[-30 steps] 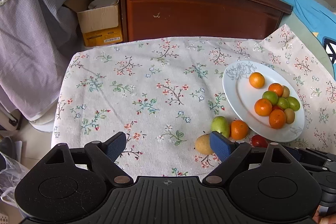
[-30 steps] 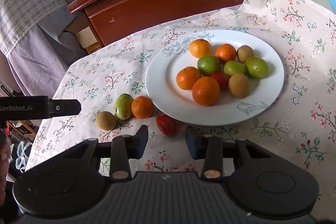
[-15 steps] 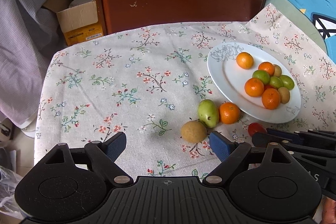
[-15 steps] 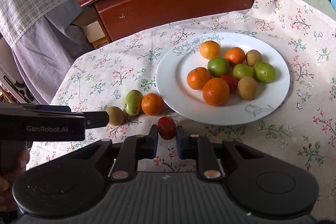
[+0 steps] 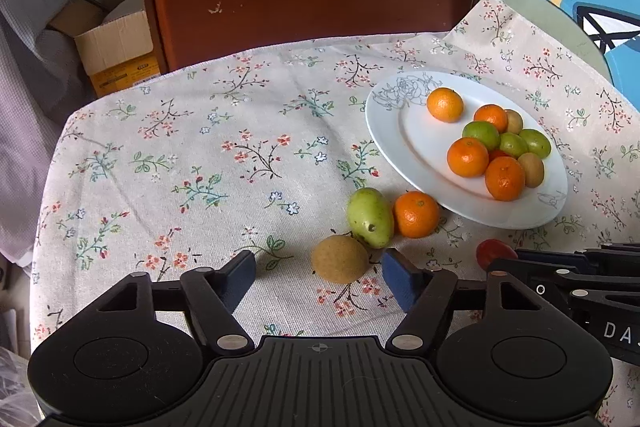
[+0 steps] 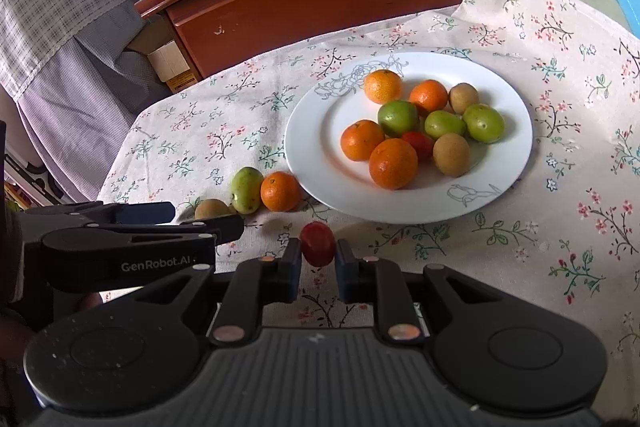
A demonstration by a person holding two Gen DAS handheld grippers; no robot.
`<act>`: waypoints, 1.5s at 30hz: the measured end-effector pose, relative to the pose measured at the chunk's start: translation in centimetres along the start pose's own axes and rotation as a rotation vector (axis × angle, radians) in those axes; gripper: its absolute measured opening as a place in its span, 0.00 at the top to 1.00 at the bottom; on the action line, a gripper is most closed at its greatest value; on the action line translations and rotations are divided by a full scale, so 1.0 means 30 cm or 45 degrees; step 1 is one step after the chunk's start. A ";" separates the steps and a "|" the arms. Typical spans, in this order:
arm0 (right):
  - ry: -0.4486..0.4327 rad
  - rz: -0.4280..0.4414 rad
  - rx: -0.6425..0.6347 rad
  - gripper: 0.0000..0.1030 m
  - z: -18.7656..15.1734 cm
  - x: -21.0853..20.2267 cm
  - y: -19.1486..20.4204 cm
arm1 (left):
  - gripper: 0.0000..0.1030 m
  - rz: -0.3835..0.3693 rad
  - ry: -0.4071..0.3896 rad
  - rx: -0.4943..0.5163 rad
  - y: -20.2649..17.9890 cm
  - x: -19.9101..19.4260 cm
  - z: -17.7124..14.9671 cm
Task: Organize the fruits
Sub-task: 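Grasp the red cherry tomato with the right gripper while the left gripper grasps the brown kiwi, then carry the kiwi onto the plate with the left gripper while the right gripper carries the tomato there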
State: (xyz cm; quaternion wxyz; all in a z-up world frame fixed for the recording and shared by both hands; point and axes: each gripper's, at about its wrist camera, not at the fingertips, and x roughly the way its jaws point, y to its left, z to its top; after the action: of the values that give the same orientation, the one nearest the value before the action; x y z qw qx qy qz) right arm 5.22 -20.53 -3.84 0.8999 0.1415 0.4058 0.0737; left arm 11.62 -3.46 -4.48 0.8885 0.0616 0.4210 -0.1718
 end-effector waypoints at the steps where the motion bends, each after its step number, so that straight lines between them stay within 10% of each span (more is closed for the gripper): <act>1: 0.003 0.001 0.002 0.82 -0.002 0.001 -0.001 | 0.42 0.000 -0.002 0.003 -0.002 0.003 0.000; 11: 0.010 0.020 0.028 0.82 0.000 0.006 -0.008 | 0.73 -0.032 -0.024 0.023 -0.017 -0.003 0.003; 45: -0.276 0.078 0.144 0.83 0.223 -0.138 -0.110 | 0.73 -0.151 -0.250 -0.045 -0.090 -0.163 0.195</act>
State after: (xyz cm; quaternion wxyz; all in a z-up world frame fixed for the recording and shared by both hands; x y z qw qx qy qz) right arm 7.57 -26.00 2.26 0.9265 0.2114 0.3051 0.0624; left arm 12.04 -6.22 3.10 0.9147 0.0039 0.3377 -0.2219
